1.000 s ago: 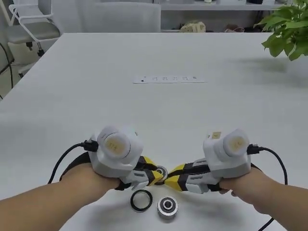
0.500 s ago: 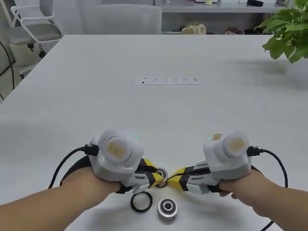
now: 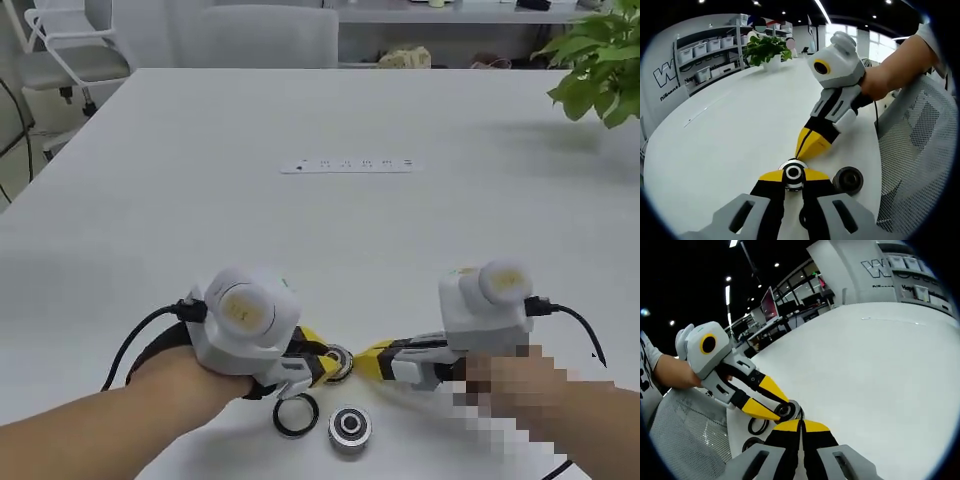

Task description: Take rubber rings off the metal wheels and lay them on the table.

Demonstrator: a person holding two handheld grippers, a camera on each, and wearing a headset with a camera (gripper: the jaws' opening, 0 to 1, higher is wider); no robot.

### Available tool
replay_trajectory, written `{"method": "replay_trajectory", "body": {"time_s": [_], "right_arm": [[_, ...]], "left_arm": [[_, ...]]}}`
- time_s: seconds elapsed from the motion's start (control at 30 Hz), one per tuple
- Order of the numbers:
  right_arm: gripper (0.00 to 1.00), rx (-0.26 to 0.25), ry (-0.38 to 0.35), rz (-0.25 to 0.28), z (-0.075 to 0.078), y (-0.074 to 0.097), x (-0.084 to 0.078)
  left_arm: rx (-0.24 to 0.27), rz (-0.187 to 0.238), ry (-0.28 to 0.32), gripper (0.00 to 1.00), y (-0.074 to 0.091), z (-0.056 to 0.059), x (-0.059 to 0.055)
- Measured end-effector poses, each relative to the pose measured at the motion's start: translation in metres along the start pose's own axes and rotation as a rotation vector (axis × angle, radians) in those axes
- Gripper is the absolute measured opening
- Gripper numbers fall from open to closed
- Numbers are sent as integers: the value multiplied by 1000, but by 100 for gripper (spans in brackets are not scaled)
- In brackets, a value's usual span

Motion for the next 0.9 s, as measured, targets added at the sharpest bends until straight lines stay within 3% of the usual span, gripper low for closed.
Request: {"method": "replay_trajectory", "body": {"time_s": [0.17, 0.27, 0.3, 0.9], "right_arm": [[0, 9, -6, 19, -2, 0, 1], [0, 46, -36, 49, -4, 0, 2], [0, 30, -19, 37, -3, 1, 2], [0, 52, -8, 33, -5, 2, 4]], "left_arm": [[2, 3, 0, 7, 0, 0, 0], [2, 3, -1, 7, 0, 0, 0], [2, 3, -2, 7, 0, 0, 0], [5, 0, -18, 6, 0, 1, 0]]}}
Point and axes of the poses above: the centre of the closed fingertips' face, and the gripper's own axes: y roughly backward along the fingers, z roughly to its right, x roughly out of its top, the point moved 10 cm from there along y, roughly backward along the fingers, and after that the axes turned 10 degrees about y, right-handed, at the moved point
